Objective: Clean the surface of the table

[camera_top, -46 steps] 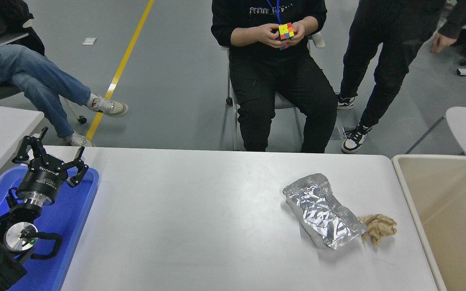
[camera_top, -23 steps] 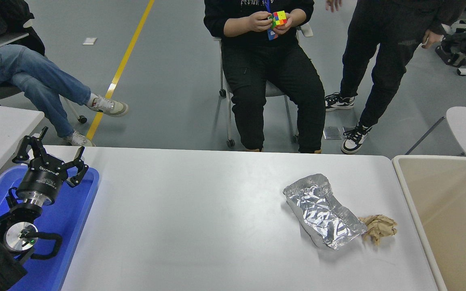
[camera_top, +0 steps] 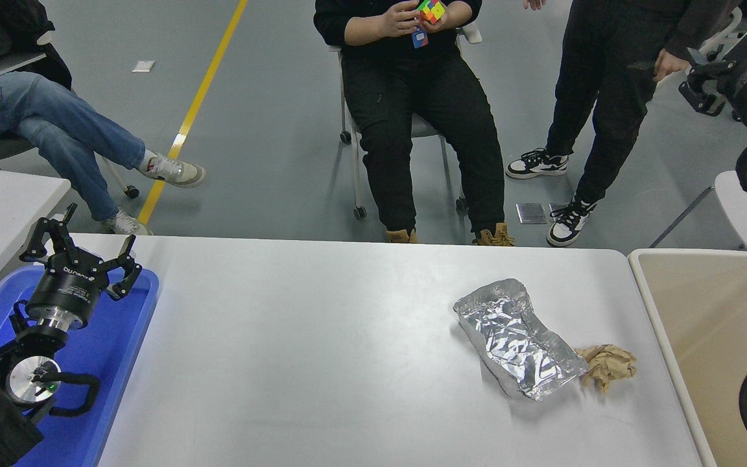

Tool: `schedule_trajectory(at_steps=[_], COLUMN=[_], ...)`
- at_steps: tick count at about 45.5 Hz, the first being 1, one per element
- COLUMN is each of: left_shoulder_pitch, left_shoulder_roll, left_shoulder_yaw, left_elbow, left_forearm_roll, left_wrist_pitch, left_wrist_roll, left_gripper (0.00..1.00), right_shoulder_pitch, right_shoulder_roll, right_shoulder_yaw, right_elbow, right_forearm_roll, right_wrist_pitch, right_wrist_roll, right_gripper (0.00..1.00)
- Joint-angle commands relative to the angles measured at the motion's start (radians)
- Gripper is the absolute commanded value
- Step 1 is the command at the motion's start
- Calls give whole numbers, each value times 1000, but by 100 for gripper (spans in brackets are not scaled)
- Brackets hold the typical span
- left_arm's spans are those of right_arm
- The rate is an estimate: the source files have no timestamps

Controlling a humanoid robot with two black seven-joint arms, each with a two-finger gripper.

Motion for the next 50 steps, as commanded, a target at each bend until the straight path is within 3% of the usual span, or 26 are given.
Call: schedule_trajectory(at_steps=[1, 50], left_shoulder_pitch=[0, 0], left_shoulder_roll=[0, 0], left_shoulder_yaw=[0, 0], left_elbow=[0, 0], left_forearm_roll=[0, 0], left_wrist_pitch=[0, 0], left_wrist_roll=[0, 0], left_gripper=[100, 100], right_shoulder_pitch=[-51, -347], right_shoulder_roll=[30, 142], right_shoulder_yaw=[-15, -13], right_elbow=[-1, -42], right_forearm_roll=[0, -18], right_wrist_pitch=[3, 42], right_wrist_roll=[77, 258], right_gripper=[98, 98])
